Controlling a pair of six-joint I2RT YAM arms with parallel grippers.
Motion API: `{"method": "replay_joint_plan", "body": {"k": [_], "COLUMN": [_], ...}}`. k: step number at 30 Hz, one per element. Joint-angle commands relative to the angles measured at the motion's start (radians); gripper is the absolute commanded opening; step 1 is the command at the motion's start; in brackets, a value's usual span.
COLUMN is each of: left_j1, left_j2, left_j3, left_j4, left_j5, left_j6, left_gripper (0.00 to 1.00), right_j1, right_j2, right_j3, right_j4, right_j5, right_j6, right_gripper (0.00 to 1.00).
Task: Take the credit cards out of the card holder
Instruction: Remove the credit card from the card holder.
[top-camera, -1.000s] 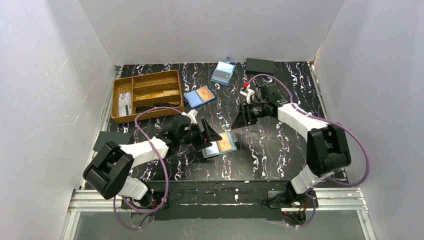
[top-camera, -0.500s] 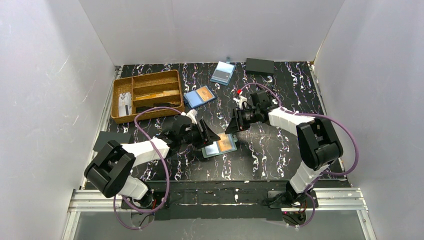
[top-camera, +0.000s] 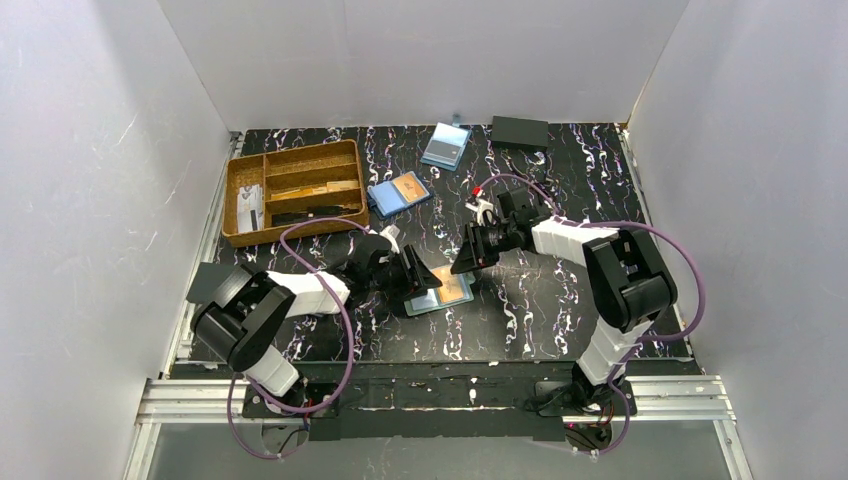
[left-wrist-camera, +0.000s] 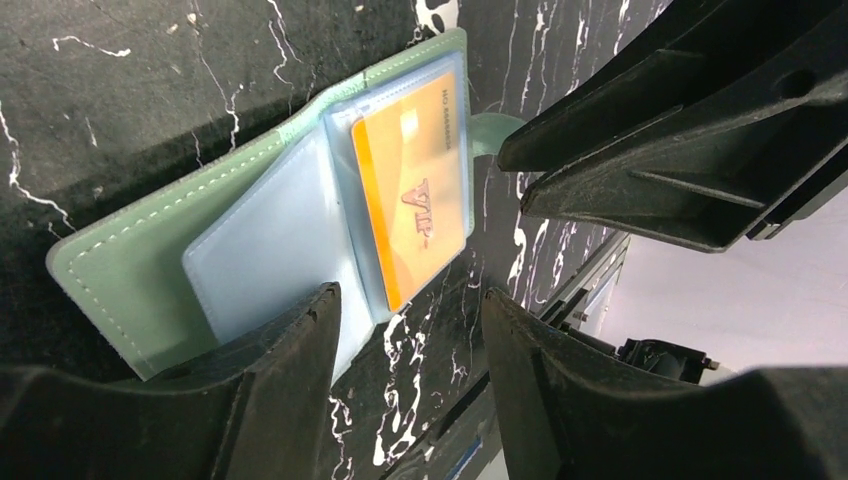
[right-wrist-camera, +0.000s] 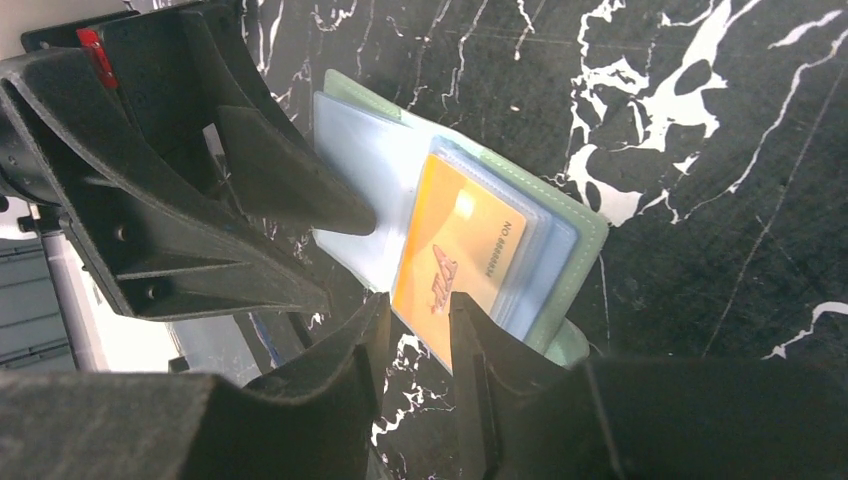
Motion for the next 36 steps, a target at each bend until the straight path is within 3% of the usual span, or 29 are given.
{"method": "replay_joint_plan", "body": {"k": [1,9,17,21,27,31,36], "left_j1": [-0.007,-0.008,-0.008,-0.007,-0.008,-0.008,-0.008], "left_j2": [0.026,0.056,0.1,0.122,0.128,0.136,0.157], "left_j3": [0.034,0.031,0.044,0.043,0.032,0.025,0.028], "left_j4": [0.031,0.038,0.046,0.049,0.052,0.054,0.059], "left_j5": [0.0,-0.002,0.019,0.023,0.018,0.013,0.016], "left_j6": [0.017,0.013,0.005,0.0,-0.003,-0.006,-0.01], "left_gripper": [0.52,0.5,0.39,0.35,0.32,0.22,0.21], "right_j1": [-0.003,-0.001,0.001,-0.001,-0.017,-0.043,-0.045], "right_j2": [0.022,0.063,0.112,0.115,0.089,0.061,0.059], "right_j3": [0.002,0.01,0.016,0.019,0.029,0.024,0.014], "right_j4": [-0.007,-0.028,-0.033,-0.029,-0.037,-0.037,-0.017], "right_j5": [0.017,0.01,-0.031,-0.057,-0.056,-0.063,-0.119], "right_j6": [-0.024,-0.039,-0.033,-0.03,-0.056,-0.077,-0.075], "right_gripper": [0.37,0.37,0.36,0.29,0.32,0.33,0.33]}}
